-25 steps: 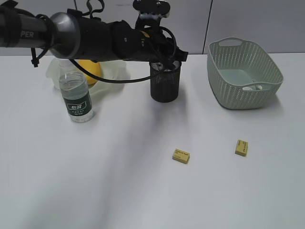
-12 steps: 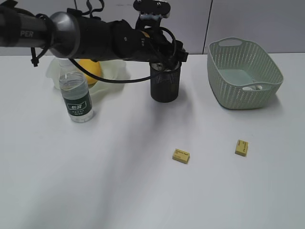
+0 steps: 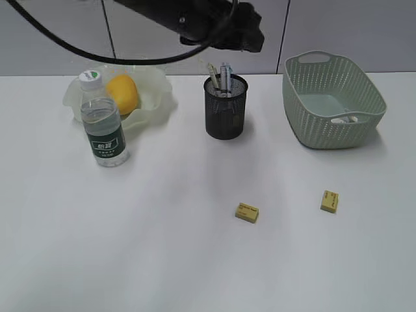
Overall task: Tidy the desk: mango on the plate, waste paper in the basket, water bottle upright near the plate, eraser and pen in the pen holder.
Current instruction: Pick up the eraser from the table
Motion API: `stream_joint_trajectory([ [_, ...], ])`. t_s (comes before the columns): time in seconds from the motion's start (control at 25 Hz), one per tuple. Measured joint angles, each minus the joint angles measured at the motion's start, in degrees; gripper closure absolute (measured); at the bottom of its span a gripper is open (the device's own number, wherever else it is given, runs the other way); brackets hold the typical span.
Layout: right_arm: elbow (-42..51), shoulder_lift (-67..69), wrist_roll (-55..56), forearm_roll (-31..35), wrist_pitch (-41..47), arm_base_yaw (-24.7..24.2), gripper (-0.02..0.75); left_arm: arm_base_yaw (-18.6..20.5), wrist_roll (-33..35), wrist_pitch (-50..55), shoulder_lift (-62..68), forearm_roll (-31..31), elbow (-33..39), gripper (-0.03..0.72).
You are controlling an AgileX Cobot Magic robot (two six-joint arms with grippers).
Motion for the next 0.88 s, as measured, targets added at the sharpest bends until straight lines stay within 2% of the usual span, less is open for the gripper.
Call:
stream_joint_trajectory([
  [0.12,0.00,0.00,0.00,0.00,0.00,0.00,0.313,0.00,-1.24,10.81,-3.56,-3.45,0.00,0.174],
  [0.28,0.00,0.00,0.00,0.00,0.00,0.00,0.313,0.05,-2.74,19.44,-6.20,-2.67,0.00,0.180],
  [0.4,0.00,0.00,0.00,0.00,0.00,0.00,0.314,1.07,-6.86,22.19,-8.05,3.40,-0.52,0.180],
  [0.52,0.00,0.00,0.00,0.00,0.00,0.00,0.314,3.48,-14.73,26.30,-9.56,12.44,-3.05,0.180],
  [0.68,0.00,0.00,0.00,0.00,0.04,0.00,0.314,9.12,-23.56,34.06,-10.38,24.12,-6.33,0.180],
  [0.88,0.00,0.00,0.00,0.00,0.04,0.00,0.313,19.06,-25.96,37.93,-10.25,27.59,-6.70,0.180],
])
